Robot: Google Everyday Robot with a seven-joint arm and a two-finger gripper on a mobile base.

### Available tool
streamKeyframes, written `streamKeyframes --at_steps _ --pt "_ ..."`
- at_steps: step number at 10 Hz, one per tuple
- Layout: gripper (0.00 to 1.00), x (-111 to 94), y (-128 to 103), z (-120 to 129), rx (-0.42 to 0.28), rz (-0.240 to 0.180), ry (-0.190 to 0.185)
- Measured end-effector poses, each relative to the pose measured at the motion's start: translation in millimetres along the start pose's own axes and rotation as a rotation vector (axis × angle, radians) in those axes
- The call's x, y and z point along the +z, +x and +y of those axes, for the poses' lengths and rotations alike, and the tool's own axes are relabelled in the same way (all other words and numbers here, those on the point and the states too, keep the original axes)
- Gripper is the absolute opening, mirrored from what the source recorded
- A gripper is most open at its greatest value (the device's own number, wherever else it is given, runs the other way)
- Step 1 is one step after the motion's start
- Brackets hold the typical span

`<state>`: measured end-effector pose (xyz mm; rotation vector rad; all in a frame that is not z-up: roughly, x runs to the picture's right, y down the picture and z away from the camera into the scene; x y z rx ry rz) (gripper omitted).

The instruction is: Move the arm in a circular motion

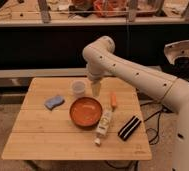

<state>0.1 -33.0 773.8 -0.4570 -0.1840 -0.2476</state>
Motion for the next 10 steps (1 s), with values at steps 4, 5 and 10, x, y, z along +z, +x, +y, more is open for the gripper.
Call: streamKeyframes --at_steps 4,5,10 --pt "0.8 3.0 35.5 -18.2 0.02 0.031 -0.014" --pt "0.8 4.3 35.8 -20.7 0.019 0.031 -0.018" --pt "0.8 16.1 0.5 -45.3 -0.021 0.044 -0.037"
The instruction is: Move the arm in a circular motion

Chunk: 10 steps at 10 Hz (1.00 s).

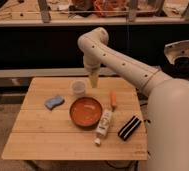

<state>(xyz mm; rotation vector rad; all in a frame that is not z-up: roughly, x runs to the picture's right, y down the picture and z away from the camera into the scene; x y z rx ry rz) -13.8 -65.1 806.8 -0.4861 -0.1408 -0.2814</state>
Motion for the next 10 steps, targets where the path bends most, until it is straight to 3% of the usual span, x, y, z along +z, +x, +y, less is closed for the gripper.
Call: streamKeyframes --at_steps 3,6,7,9,10 --pt "0.8 -1.1 14.7 5.9 0.032 0.024 -0.012" --pt "0.8 -8.4 68.6 36.7 0.108 0.059 -0.028" --pt "0.8 -13.2 99.4 59.6 0.152 0.075 -0.039" --pt "0.8 -18.9 133.9 90.7 0.207 0.095 -0.055" --pt "0.8 -23.8 159.1 118.5 0.252 0.108 -0.066"
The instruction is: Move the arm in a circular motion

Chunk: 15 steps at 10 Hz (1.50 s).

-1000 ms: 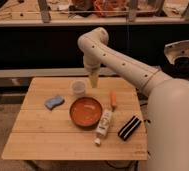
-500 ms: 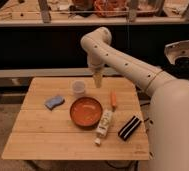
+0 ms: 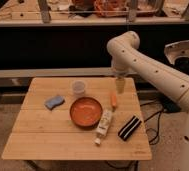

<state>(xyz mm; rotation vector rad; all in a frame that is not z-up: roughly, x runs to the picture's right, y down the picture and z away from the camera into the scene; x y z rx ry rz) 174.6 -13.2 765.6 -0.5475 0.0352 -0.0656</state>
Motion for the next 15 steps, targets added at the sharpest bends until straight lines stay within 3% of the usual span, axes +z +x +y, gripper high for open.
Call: streamKeyframes --at_steps 2,4,7,9,10,12,15 --pt "0.8 0.4 42.0 38.9 0.063 0.012 -0.02" --pt "0.8 -1.1 77.9 98.3 0.133 0.012 -0.044" --pt "0.8 -5.6 86.4 158.6 0.182 -0.003 -0.053" --pt "0.8 -9.4 71.1 176.5 0.182 -0.01 -0.047" --pt "0.8 -11.9 52.3 182.7 0.174 -0.01 -0.044" --pt "0.8 -16.3 12.8 189.3 0.153 -0.011 -0.041" --pt "0.8 -22.1 -69.6 195.3 0.064 -0.034 -0.035"
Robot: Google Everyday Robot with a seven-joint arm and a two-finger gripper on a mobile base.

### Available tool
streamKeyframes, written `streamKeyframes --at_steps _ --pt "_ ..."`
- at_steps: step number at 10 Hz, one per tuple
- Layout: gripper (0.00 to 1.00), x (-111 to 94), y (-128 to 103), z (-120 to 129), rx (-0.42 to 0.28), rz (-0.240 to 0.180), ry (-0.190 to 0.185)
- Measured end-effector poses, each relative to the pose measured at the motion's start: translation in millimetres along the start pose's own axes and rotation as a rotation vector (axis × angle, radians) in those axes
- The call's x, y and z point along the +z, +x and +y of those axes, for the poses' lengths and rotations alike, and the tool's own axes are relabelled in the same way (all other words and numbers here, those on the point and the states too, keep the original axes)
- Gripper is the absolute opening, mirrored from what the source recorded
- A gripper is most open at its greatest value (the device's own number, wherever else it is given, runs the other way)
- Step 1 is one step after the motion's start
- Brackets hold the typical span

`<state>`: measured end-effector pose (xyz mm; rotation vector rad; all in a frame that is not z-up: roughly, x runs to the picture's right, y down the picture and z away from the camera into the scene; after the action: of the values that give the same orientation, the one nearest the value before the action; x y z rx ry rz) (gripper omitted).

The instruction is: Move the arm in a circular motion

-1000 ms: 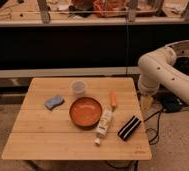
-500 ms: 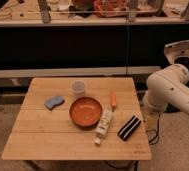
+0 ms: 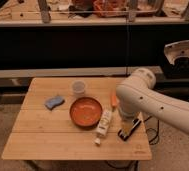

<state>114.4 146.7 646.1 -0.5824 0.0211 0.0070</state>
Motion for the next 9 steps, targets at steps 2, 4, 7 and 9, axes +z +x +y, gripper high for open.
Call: streamKeyframes --at_steps 2,4,7,9 --pt "0.8 -2.7 -54.2 3.1 -0.084 -0.04 0.009" --pt "0.8 -5.8 -94.6 -0.2 -0.149 -0.086 0.031" --pt "0.8 -4.7 -152.3 -20.9 -0.196 -0.165 0.08" --pt "0.8 2.3 -165.0 -48.3 -0.198 -0.193 0.101"
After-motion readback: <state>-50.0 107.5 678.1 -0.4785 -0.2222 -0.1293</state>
